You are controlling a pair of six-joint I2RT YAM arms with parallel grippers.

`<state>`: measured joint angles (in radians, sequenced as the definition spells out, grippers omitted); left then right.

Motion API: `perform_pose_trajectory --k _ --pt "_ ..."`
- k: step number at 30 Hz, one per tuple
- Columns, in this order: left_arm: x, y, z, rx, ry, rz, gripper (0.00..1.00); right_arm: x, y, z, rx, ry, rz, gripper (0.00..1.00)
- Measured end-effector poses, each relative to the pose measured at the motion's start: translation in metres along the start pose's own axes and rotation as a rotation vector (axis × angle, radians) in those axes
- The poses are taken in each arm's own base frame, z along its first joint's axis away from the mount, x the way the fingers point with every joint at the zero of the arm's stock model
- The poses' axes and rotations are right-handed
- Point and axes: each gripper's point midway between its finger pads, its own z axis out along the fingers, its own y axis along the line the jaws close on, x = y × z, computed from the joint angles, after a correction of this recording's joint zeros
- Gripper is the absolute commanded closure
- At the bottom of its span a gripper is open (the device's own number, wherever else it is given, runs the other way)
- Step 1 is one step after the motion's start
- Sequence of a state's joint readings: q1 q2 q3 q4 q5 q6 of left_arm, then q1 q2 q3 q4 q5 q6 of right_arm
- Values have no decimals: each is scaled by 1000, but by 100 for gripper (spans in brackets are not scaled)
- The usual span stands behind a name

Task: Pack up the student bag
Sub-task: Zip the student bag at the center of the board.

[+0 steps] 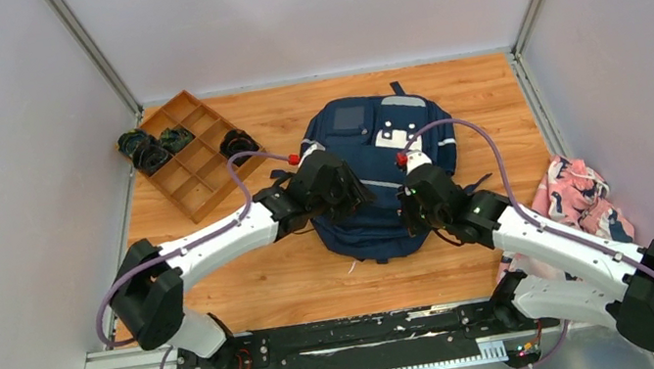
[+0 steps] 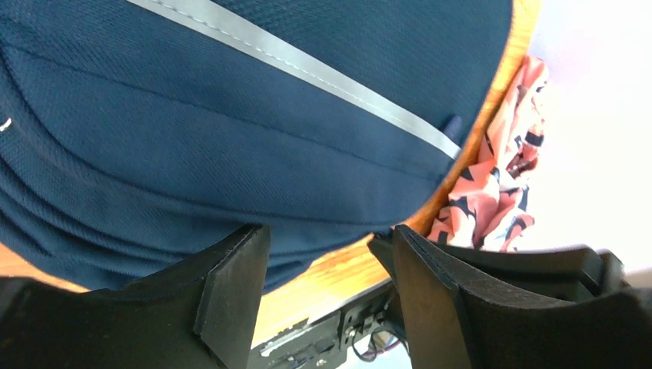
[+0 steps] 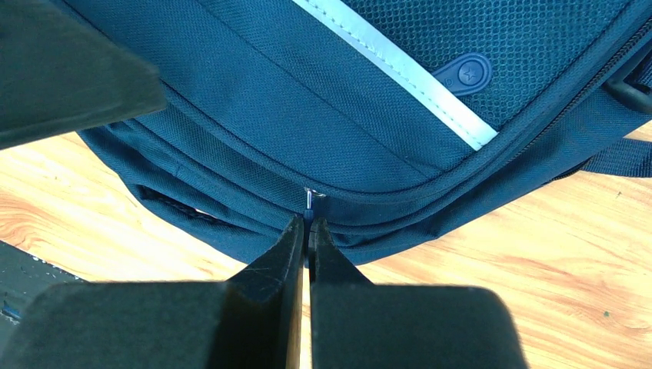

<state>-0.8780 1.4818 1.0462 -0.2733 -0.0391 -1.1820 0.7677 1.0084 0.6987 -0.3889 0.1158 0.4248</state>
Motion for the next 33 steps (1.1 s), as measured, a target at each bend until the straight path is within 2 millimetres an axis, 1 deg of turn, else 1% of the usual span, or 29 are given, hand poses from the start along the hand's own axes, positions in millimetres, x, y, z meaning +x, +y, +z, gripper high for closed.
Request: perform_pose_trajectory --k 2,4,5,6,8,10,15,17,21,23,28,30,33 --pt "2 4 10 -17 2 -19 39 -1 0 -1 -2 -6 2 100" --pt "4 10 19 -41 7 -30 44 -3 1 -3 -6 -13 3 100" --pt "5 13 23 -50 10 -36 47 -3 1 -4 -7 -16 4 100" --pt "6 15 26 -59 12 -42 53 -3 1 -4 -7 -17 4 100" --pt "6 16 28 -65 10 -54 76 -3 0 -6 -7 -17 3 100" --pt "3 12 28 -51 -3 -50 100 -2 0 -7 -7 -16 3 100" --pt "-12 -6 22 -14 -32 22 100 -8 2 -13 -23 -49 0 100" --pt "-17 -10 18 -1 -32 52 100 -13 2 -15 -26 -73 -5 100" --pt "-29 -5 11 13 -14 93 100 -18 -4 -19 2 -101 -19 100" --pt "-39 -1 5 22 -1 104 100 -22 -10 -23 21 -122 -25 100" --pt "-60 8 -7 61 17 132 100 -34 -25 -26 46 -163 18 100" --pt "-62 10 -10 76 32 159 100 -36 -27 -25 38 -163 34 100" --pt "-61 13 -10 89 59 218 100 -36 -27 -21 37 -151 31 100"
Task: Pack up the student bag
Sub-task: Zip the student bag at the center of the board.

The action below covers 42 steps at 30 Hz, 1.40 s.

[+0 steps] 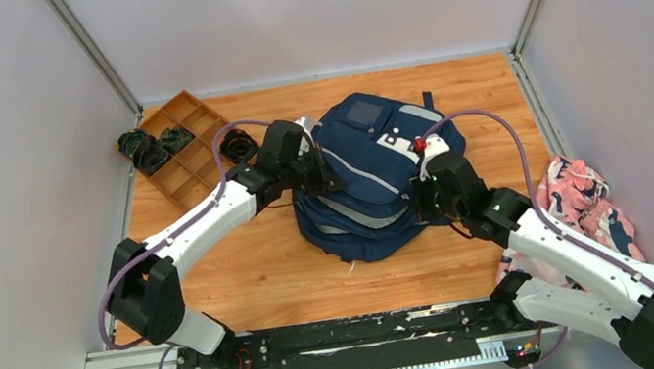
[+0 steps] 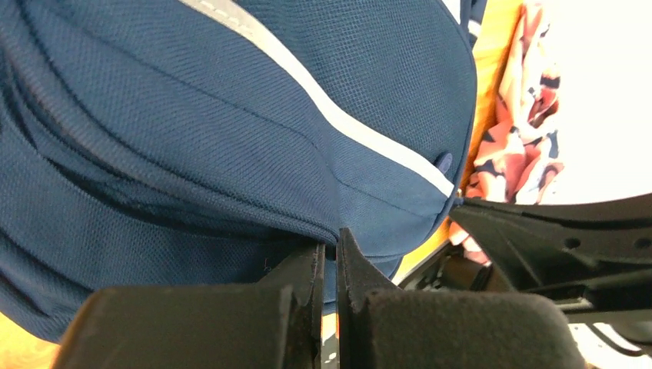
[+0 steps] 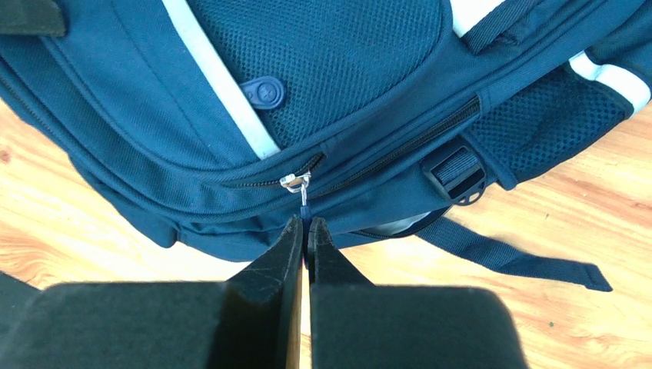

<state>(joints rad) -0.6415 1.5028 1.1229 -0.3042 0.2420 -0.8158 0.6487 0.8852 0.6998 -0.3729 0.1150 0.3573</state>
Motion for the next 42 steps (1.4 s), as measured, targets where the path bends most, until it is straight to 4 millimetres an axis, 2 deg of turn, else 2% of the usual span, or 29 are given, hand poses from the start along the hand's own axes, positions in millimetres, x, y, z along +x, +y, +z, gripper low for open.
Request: perform_pose_trajectory --k 5,10,13,14,15,17,18,20,22,23,26,28,31,33,35,37,39,40,42 --pt "0 3 5 0 58 97 100 -3 -13 13 41 33 -9 100" --pt "-3 1 7 22 52 169 100 -3 -28 34 44 92 53 100" --pt "-6 2 7 25 43 197 100 -10 -31 43 42 94 63 100" --pt "-8 3 7 24 41 203 94 -14 -31 46 38 89 62 100" --pt "-9 4 8 25 42 207 80 -16 -31 48 35 86 62 100" --pt "-11 4 9 28 56 215 64 -20 -32 50 35 80 63 98" --pt "-11 4 9 31 66 225 58 -21 -33 50 40 77 64 90" --pt "-6 7 6 23 99 239 53 -22 -41 49 72 73 67 69" --pt "-4 12 0 6 117 244 49 -22 -56 45 130 69 73 56" --pt "-4 14 -4 -3 119 248 42 -23 -61 43 154 64 76 54" --pt "-11 13 -21 -20 79 291 31 -29 -67 29 183 33 70 50" --pt "-23 10 -40 -36 3 328 30 -35 -65 20 175 2 69 49" --pt "-39 15 -68 -72 -112 347 36 -42 -52 7 141 -42 48 48" --pt "-50 33 -77 -124 -164 320 39 -44 -33 4 98 -50 10 48" --pt "-55 61 -75 -188 -187 272 39 -43 -2 5 28 -37 -53 48" --pt "-48 96 -65 -259 -166 214 37 -42 30 9 -39 -14 -136 45" --pt "-32 122 -56 -305 -116 164 35 -40 55 16 -80 14 -223 41" --pt "-20 132 -50 -323 -81 142 33 -39 70 21 -100 36 -293 39" --pt "-11 140 -47 -337 -55 121 32 -38 93 30 -128 63 -385 39"
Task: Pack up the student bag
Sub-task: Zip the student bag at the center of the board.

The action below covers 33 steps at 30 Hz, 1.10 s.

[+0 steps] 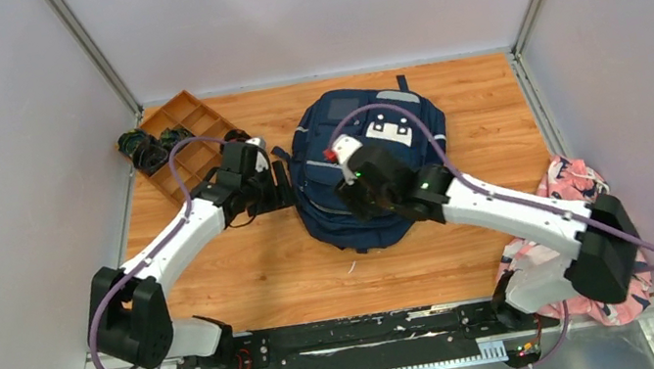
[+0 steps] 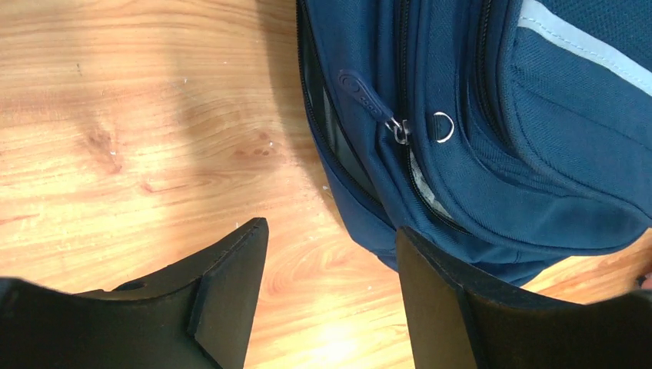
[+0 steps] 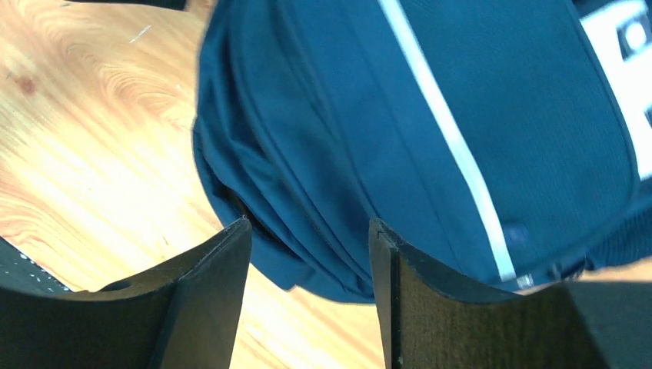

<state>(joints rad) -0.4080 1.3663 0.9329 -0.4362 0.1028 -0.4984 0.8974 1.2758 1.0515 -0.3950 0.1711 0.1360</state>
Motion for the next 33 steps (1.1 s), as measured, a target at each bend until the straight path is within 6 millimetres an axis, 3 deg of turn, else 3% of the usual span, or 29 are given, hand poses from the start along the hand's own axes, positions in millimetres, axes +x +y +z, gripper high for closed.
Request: perform_pose_trajectory --k 3,7,11,17,19,22,23,28,33 --pt "-1 1 0 -2 -8 -17 32 -7 25 18 -33 31 -140 38" --pt "-10 12 1 -10 -35 -65 37 -7 43 40 -34 72 -279 38" --pt "-10 29 4 -14 -39 -119 38 -11 41 64 42 106 -374 37" --pt "-2 37 7 -39 -31 -124 36 -13 31 84 130 130 -443 41" --pt "-5 40 6 -56 -49 -122 36 -11 29 90 147 140 -457 52" --pt "-9 42 2 -71 -74 -116 36 -7 26 99 170 156 -479 94" --pt "-10 42 1 -72 -77 -114 36 -5 25 101 176 161 -481 99" --pt "-10 40 2 -59 -75 -101 35 -17 21 89 186 121 -469 100" --pt "-23 16 10 106 -154 -47 35 -46 12 57 183 27 -431 100"
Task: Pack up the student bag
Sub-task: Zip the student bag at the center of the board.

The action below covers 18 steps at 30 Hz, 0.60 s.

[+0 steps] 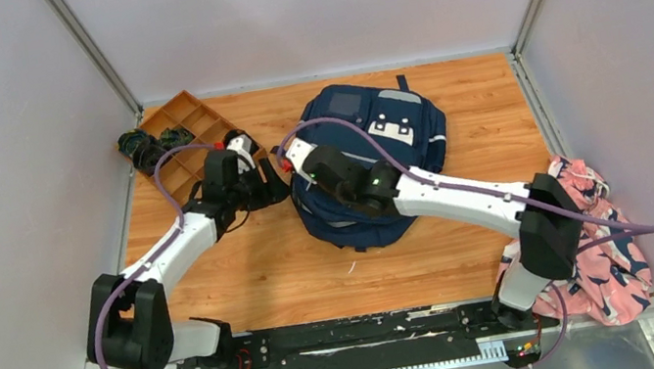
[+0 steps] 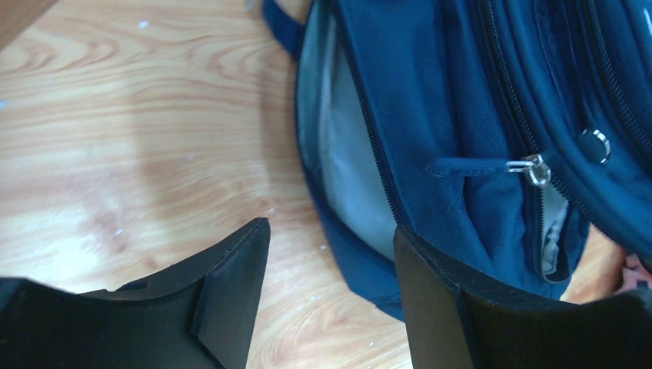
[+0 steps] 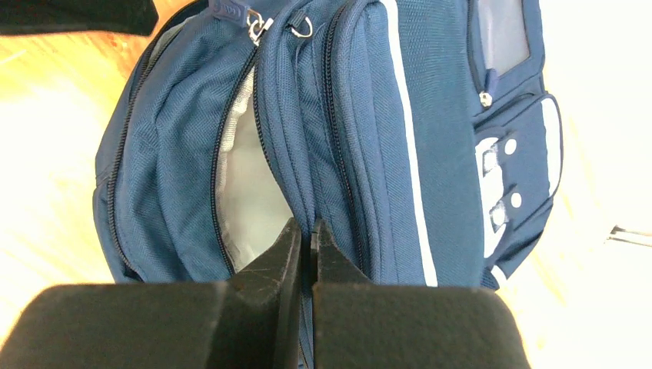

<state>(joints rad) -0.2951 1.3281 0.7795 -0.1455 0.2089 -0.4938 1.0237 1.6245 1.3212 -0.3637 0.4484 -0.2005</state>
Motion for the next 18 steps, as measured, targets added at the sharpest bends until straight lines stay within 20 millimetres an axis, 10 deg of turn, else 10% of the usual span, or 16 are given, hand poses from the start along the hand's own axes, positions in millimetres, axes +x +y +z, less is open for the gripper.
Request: perform_pose_trajectory --k 11,18 --pt "-29 -64 -14 371 -153 255 37 9 -3 -15 -115 33 -20 100" --pt "-20 -71 -13 455 -142 398 41 8 -3 -17 -180 36 -1 100"
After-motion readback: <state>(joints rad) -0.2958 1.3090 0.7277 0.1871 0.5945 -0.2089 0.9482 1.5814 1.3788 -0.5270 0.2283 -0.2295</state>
